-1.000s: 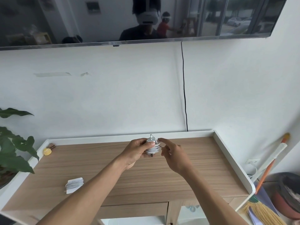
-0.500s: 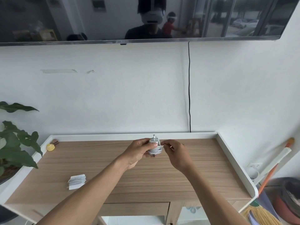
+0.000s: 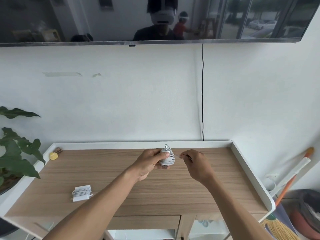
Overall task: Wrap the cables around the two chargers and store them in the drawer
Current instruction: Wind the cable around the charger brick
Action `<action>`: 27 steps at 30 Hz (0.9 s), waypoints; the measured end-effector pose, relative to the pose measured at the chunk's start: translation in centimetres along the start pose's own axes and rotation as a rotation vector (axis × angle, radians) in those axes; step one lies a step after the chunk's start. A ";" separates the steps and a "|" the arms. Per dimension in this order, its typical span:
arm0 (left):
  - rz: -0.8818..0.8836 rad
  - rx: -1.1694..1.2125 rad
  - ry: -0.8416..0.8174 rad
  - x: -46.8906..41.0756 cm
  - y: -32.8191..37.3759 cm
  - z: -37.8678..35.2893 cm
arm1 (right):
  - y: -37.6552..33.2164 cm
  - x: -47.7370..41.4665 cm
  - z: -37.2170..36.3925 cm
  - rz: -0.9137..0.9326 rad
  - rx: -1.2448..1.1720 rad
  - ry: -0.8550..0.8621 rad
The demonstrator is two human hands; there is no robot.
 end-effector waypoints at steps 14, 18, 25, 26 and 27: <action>-0.038 -0.108 0.149 -0.5 0.3 1.6 | -2.9 0.7 0.8 -0.065 -0.346 0.019; -0.053 -0.062 0.185 -0.4 1.1 1.9 | -4.2 0.6 -0.3 -0.092 -0.539 -0.027; -0.100 -0.069 0.253 0.3 2.1 2.4 | -4.3 0.2 0.2 0.004 -0.465 0.030; -0.105 -0.077 0.262 0.4 2.2 2.2 | -4.5 0.1 0.5 0.038 -0.429 0.074; -0.110 -0.080 0.269 0.5 2.3 2.0 | -4.8 0.0 0.7 0.068 -0.406 0.096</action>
Point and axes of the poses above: each hand's wrist, its own x-axis away from the middle knuckle, its own z-axis out of the back of the hand, y = z × x, the point moved 6 cm from there along -x, towards the middle knuckle, and after that the axes turned 12 degrees about z, right-handed, at the moved point
